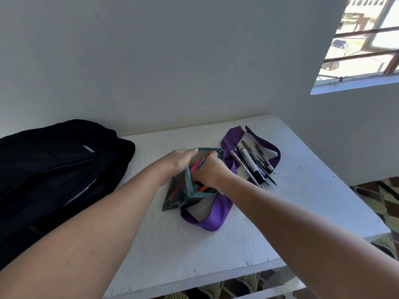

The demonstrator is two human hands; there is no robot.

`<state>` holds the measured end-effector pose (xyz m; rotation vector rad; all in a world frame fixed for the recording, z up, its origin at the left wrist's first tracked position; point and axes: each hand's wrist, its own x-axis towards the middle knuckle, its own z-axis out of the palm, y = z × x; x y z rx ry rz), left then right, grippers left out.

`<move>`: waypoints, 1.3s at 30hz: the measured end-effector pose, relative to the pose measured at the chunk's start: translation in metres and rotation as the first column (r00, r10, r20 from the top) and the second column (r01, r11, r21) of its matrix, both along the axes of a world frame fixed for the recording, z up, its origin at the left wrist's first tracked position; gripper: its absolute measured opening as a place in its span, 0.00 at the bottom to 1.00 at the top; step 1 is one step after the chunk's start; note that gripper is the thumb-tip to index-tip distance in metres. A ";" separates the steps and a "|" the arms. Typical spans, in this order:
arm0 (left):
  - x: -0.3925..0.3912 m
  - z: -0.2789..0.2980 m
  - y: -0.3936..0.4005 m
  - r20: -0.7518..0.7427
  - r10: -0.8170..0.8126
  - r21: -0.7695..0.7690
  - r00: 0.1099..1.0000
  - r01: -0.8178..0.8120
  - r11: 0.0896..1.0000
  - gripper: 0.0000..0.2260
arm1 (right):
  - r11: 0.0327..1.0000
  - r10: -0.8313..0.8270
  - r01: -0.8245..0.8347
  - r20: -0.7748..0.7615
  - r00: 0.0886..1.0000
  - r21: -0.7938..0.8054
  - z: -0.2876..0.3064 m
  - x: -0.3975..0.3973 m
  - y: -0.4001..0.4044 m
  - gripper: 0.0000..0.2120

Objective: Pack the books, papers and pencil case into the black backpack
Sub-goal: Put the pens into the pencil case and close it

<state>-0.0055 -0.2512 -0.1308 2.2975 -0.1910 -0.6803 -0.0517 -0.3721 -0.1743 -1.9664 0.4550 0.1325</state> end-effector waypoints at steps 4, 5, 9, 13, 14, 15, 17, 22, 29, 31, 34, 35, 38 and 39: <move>0.011 -0.007 -0.007 0.013 0.009 0.072 1.000 -0.010 0.997 0.31 | 0.964 -0.187 0.159 0.116 0.976 0.211 -0.005 -0.004 -0.006 0.32; 0.015 -0.010 -0.008 0.014 0.017 0.060 1.000 -0.018 0.998 0.31 | 0.956 -0.220 0.185 0.137 0.966 0.227 -0.009 -0.003 -0.007 0.29; 0.021 -0.009 -0.009 -0.005 0.023 0.026 1.000 -0.023 0.999 0.30 | 0.996 -0.087 0.085 0.216 0.972 0.022 -0.012 0.000 -0.010 0.17; 0.026 -0.005 -0.009 -0.076 0.011 0.090 0.997 -0.004 0.996 0.34 | 0.960 0.138 -0.091 0.165 0.977 -0.266 0.005 0.000 -0.016 0.11; 0.027 -0.004 -0.010 -0.105 0.007 0.113 0.994 0.005 0.994 0.36 | 0.951 0.161 -0.114 0.148 0.976 -0.286 0.007 -0.001 -0.020 0.10; 0.027 -0.003 -0.011 -0.122 0.002 0.130 0.993 0.014 0.991 0.36 | 0.953 0.161 -0.118 0.139 0.977 -0.280 0.008 -0.002 -0.025 0.11; 0.027 -0.001 -0.016 -0.113 -0.012 0.165 0.994 0.030 0.986 0.34 | 0.959 0.142 -0.094 0.164 0.976 -0.267 0.010 -0.005 -0.040 0.15; 0.026 0.002 -0.024 -0.085 -0.078 0.233 0.993 0.096 0.968 0.31 | 0.928 -0.086 0.202 0.347 0.934 -0.313 0.010 -0.016 -0.085 0.10; 0.025 0.000 -0.023 -0.077 -0.115 0.267 0.990 0.131 0.955 0.31 | 0.789 -0.217 0.320 0.248 0.944 -0.525 -0.008 -0.031 -0.111 0.13; 0.025 -0.001 -0.022 -0.077 -0.120 0.276 0.990 0.137 0.951 0.31 | 0.744 -0.150 0.227 0.175 0.973 -0.628 -0.011 -0.035 -0.109 0.14; 0.024 -0.002 -0.021 -0.084 -0.114 0.278 0.990 0.133 0.951 0.32 | 0.697 -0.108 0.159 0.116 0.987 -0.699 -0.011 -0.037 -0.103 0.10; 0.024 -0.002 -0.022 -0.085 -0.113 0.281 0.990 0.132 0.950 0.32 | 0.696 -0.108 0.156 0.112 0.988 -0.701 -0.011 -0.038 -0.101 0.09; 0.024 -0.003 -0.021 -0.090 -0.108 0.287 0.990 0.130 0.949 0.32 | 0.738 -0.150 0.202 0.135 0.979 -0.644 -0.010 -0.040 -0.091 0.08; 0.024 -0.003 -0.021 -0.089 -0.109 0.287 0.990 0.130 0.949 0.32 | 0.760 -0.171 0.233 0.160 0.972 -0.607 -0.009 -0.040 -0.088 0.08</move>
